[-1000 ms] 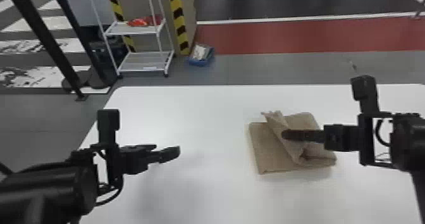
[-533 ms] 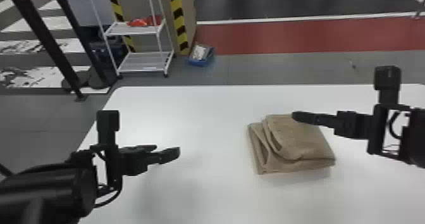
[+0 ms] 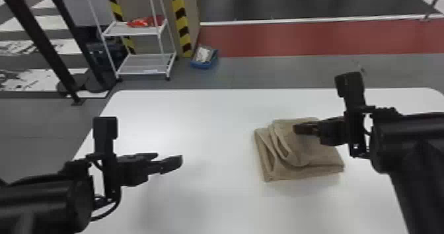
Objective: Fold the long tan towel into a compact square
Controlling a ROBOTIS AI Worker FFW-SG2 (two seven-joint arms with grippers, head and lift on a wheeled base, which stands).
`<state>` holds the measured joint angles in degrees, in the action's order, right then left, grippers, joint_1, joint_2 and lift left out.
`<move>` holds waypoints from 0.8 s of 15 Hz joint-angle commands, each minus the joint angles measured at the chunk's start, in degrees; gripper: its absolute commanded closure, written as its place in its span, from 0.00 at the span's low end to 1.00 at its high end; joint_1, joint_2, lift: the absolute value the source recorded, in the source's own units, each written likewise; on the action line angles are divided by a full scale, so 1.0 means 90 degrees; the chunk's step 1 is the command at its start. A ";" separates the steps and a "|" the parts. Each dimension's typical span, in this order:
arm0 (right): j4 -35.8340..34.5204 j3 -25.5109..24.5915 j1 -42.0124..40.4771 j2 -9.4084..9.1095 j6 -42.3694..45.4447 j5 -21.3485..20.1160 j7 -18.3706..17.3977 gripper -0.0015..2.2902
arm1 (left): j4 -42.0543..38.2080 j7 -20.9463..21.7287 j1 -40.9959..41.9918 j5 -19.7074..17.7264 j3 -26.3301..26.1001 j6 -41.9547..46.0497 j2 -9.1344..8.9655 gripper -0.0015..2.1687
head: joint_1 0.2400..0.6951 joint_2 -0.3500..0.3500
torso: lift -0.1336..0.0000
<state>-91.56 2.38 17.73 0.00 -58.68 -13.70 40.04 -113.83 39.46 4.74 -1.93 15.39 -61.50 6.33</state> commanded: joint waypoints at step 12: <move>-0.0734 0.1191 -0.0545 -0.0006 -0.1269 0.0174 0.1410 0.90 | -0.0194 0.0029 0.0049 -0.0020 0.0038 -0.0154 0.0000 0.03 | 1.00 0.86 | 0.07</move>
<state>-95.98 12.65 13.54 0.00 -67.50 -12.13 51.71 -115.57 39.78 5.23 -2.11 15.75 -62.84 6.32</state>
